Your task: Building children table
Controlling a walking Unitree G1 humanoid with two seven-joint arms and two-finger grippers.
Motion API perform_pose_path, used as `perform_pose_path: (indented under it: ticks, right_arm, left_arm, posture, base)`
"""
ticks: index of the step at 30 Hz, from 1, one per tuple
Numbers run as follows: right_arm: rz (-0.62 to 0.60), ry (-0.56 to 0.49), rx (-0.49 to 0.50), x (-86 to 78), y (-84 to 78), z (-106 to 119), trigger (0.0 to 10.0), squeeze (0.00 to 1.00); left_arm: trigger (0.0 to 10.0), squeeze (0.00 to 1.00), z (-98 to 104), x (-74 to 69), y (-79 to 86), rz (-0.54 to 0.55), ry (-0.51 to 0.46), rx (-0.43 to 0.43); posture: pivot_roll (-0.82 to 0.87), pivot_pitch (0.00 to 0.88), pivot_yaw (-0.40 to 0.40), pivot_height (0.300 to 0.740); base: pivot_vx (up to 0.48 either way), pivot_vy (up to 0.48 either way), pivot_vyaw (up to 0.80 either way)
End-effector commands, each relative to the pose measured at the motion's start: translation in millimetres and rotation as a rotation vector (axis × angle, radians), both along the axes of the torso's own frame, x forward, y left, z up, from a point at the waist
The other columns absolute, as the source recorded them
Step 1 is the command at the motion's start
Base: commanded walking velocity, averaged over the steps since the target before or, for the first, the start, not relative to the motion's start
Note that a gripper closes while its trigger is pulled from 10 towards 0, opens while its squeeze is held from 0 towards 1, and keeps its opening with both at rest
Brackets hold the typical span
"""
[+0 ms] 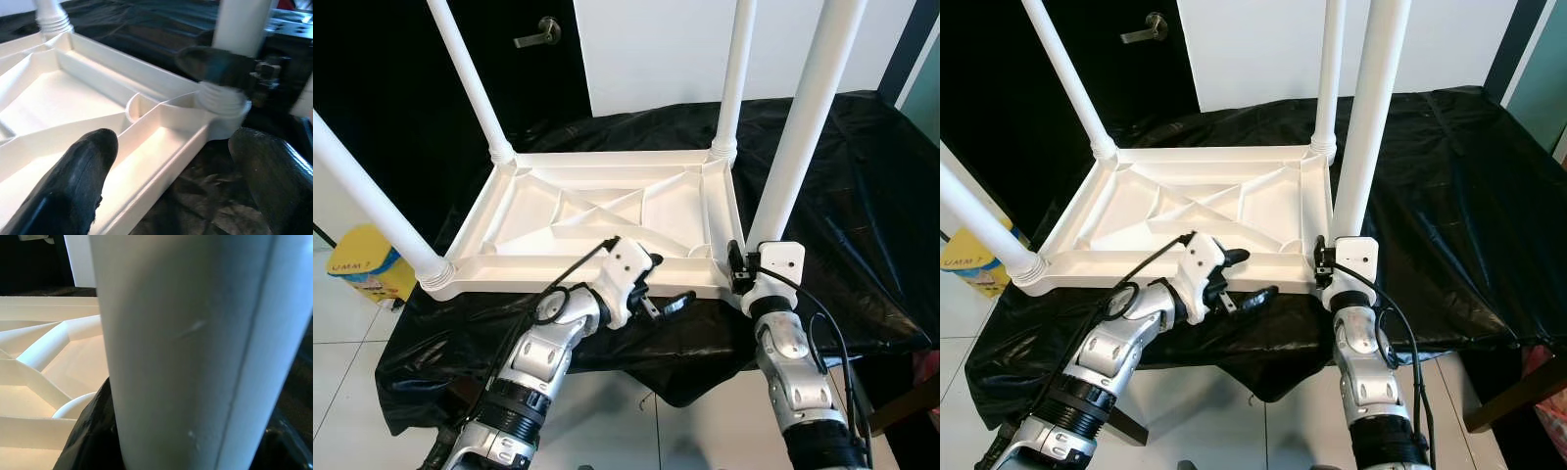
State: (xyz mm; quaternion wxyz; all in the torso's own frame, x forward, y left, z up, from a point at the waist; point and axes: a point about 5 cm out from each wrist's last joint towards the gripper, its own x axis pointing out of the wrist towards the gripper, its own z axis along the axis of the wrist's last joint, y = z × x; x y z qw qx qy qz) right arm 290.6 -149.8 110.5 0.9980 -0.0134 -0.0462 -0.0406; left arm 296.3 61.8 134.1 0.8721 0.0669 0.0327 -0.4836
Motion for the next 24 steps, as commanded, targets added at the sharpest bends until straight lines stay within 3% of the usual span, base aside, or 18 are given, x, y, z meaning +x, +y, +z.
perform_pose_path:
  ticks: [1, 4, 5, 10, 15, 16, 17, 24]
  right_arm:
    - [-0.019, 0.103, -0.002, -7.3, 0.4, -21.3, 10.0, 0.0]
    - [-0.011, 0.109, 0.007, -8.1, 1.7, -22.4, 10.0, 0.03]
    - [0.009, 0.1, 0.009, -9.7, 3.5, -21.5, 10.0, 1.0]
    - [0.071, 0.063, 0.01, -12.9, 4.8, -15.9, 10.0, 1.0]
    - [0.101, 0.023, -0.009, -16.1, -4.3, -9.4, 10.0, 1.0]
    - [0.1, 0.022, -0.009, -16.6, -6.1, -9.5, 10.0, 0.91]
    - [0.113, 0.018, -0.003, -17.6, -7.0, -9.5, 10.0, 0.0]
    - [0.15, -0.015, -0.011, -22.5, -12.3, -7.1, 10.0, 0.0]
  left_arm:
    - [10.0, 0.0, -3.6, 4.7, 5.5, 0.094, 0.012, 0.007]
    - [10.0, 0.0, -4.3, 5.0, 6.2, 0.107, 0.014, 0.001]
    - [10.0, 0.0, -4.9, 5.3, 6.9, 0.126, 0.027, -0.014]
    - [10.0, 0.0, -3.3, 5.1, 7.9, 0.158, 0.053, -0.055]
    - [10.0, 0.0, -0.2, 3.9, 10.8, 0.164, 0.06, -0.084]
    - [10.0, 0.0, -0.4, 3.9, 11.7, 0.171, 0.065, -0.091]
    - [10.0, 0.0, -0.5, 4.0, 13.0, 0.178, 0.066, -0.097]
    - [10.0, 0.0, 3.5, 9.5, 23.8, 0.247, 0.05, -0.128]
  posture:
    - [-0.2, 0.0, 0.095, 0.74]
    - [-0.2, 0.0, 0.095, 0.74]
    - [-0.2, 0.0, 0.091, 0.74]
    - [-0.2, 0.0, 0.087, 0.74]
    - [-0.19, 0.0, 0.081, 0.74]
    - [-0.19, 0.0, 0.079, 0.74]
    - [-0.19, 0.0, 0.078, 0.74]
    - [-0.19, 0.0, 0.066, 0.74]
  base:
    - [0.0, 0.0, 0.0]
    - [0.0, 0.0, 0.0]
    - [0.0, 0.0, 0.0]
    - [0.0, 0.0, 0.0]
    - [0.0, 0.0, 0.0]
    - [0.0, 0.0, 0.0]
    - [0.0, 0.0, 0.0]
    - [0.0, 0.0, 0.0]
